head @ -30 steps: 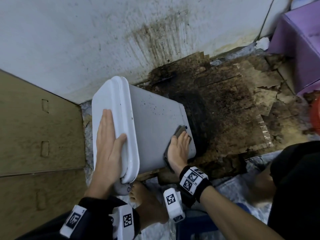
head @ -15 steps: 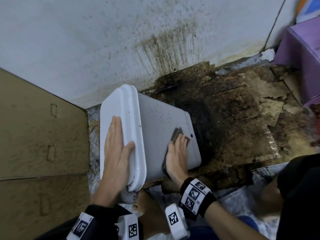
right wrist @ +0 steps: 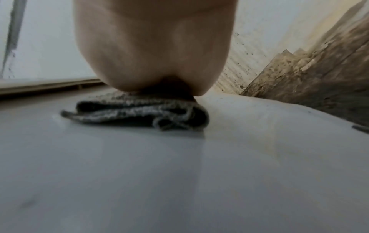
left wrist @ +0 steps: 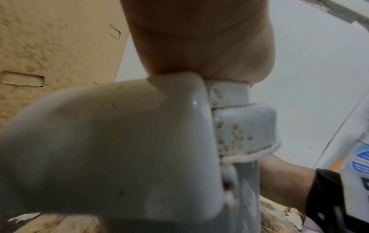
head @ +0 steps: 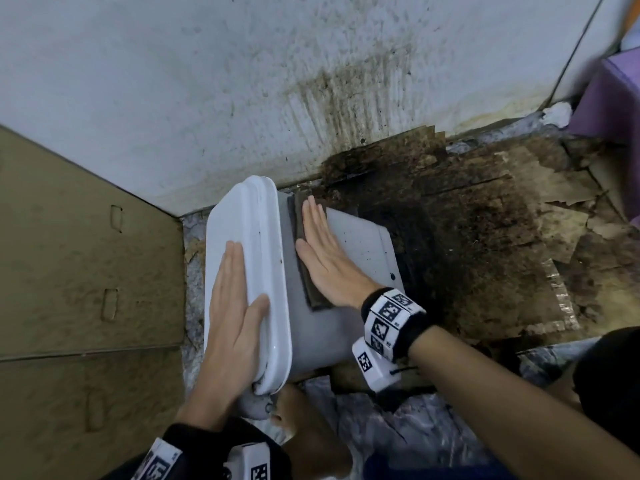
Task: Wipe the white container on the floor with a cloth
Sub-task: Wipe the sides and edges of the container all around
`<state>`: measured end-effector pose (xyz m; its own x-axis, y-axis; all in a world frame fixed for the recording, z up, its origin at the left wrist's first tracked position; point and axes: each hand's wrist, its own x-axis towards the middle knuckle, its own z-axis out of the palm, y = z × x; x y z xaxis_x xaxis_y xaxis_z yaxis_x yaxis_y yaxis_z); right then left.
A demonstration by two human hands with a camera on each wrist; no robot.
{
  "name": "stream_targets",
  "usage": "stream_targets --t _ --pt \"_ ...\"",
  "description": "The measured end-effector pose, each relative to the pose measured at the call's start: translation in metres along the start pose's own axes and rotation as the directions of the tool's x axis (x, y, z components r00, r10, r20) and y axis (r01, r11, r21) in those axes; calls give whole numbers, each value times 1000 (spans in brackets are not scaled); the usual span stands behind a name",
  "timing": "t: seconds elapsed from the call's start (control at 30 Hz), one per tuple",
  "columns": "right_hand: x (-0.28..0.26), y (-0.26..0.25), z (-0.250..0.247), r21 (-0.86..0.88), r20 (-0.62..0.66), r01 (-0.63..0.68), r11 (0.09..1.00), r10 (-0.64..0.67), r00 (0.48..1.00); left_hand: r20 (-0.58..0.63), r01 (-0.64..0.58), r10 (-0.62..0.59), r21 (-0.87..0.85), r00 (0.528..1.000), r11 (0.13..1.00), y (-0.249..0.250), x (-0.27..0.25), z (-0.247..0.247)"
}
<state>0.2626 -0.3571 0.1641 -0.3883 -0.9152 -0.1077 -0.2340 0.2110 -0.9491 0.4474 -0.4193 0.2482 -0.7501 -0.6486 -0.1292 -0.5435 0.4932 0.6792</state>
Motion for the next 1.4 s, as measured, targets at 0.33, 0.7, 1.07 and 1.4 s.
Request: stream_targets --t 0.33,0.7,1.07,1.4 --pt "-9 86 -30 118 -51 -518 847 526 849 -14 26 -27 -41 1000 999 -3 1 -2" --pt "-10 23 1 15 15 -43 999 43 999 -6 62 -62 -74 998 995 -8 -1 -6" --pt "2 -16 13 77 -103 -7 997 15 995 3 6 -6 -44 1000 999 2 -2 1" --pt "24 23 -18 25 -88 -240 970 242 966 9 -7 7 -14 1000 1000 -2 2 1"
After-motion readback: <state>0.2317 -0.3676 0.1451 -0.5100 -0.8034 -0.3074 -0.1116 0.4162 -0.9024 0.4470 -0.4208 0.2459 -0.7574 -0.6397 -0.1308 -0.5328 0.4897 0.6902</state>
